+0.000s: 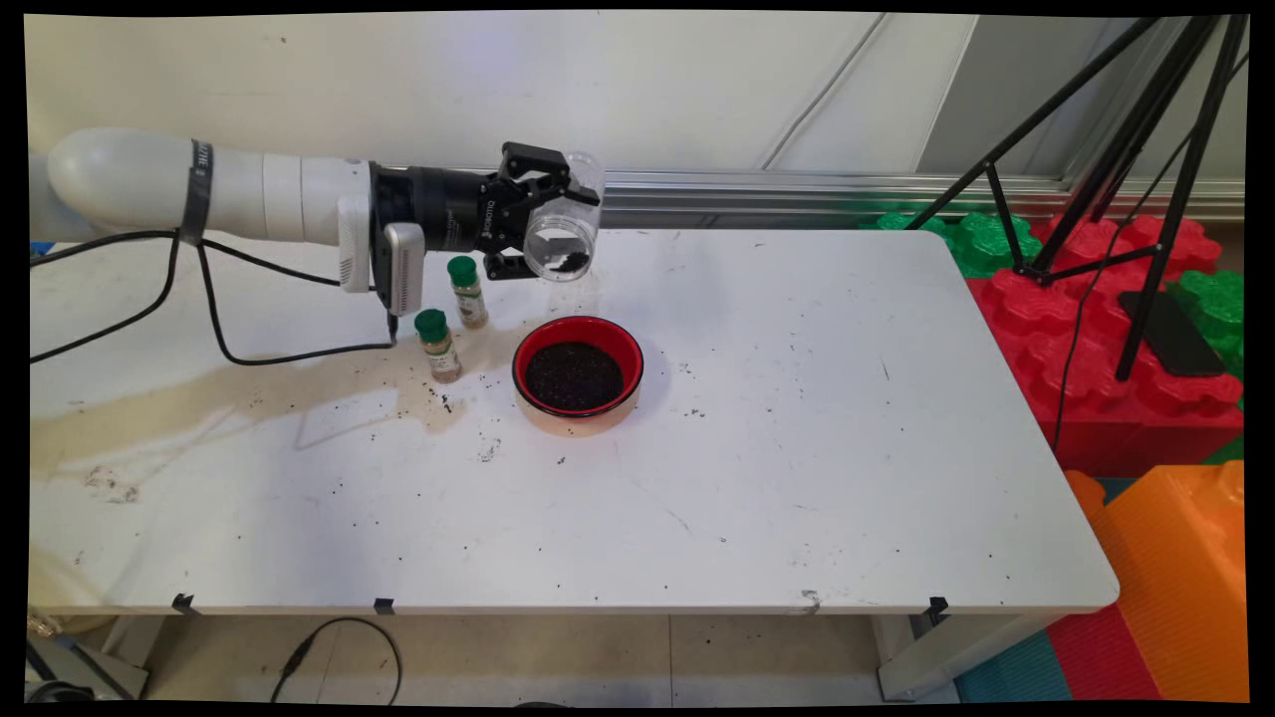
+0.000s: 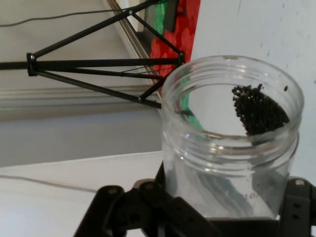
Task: Pour the black seasoning powder in the red bowl
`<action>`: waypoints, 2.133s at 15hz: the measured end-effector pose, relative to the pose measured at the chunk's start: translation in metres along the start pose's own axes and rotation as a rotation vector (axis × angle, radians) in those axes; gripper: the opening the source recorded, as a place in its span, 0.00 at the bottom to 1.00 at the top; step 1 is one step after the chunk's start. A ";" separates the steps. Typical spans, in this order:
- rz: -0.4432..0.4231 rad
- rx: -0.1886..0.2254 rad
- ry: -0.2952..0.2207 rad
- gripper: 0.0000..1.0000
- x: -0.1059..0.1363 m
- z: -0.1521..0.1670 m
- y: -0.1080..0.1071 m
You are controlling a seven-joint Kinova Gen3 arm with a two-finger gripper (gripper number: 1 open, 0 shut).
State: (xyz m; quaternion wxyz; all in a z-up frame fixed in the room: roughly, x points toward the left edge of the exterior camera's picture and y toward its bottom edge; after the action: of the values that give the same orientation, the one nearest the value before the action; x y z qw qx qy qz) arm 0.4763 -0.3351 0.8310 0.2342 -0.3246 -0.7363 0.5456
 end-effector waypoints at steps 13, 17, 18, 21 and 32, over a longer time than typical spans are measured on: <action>-0.375 -0.038 0.058 0.00 0.002 -0.016 -0.004; -0.483 -0.052 0.081 0.00 0.003 -0.023 -0.007; -0.511 -0.055 0.087 0.00 0.004 -0.025 -0.008; -0.584 -0.063 0.100 0.00 0.003 -0.030 -0.011; -0.890 -0.103 0.168 0.00 -0.001 -0.055 -0.020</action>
State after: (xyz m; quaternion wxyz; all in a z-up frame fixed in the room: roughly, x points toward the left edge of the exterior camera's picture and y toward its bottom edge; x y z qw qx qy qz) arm 0.5114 -0.3037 0.8664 0.4884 -0.0309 -0.8088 0.3260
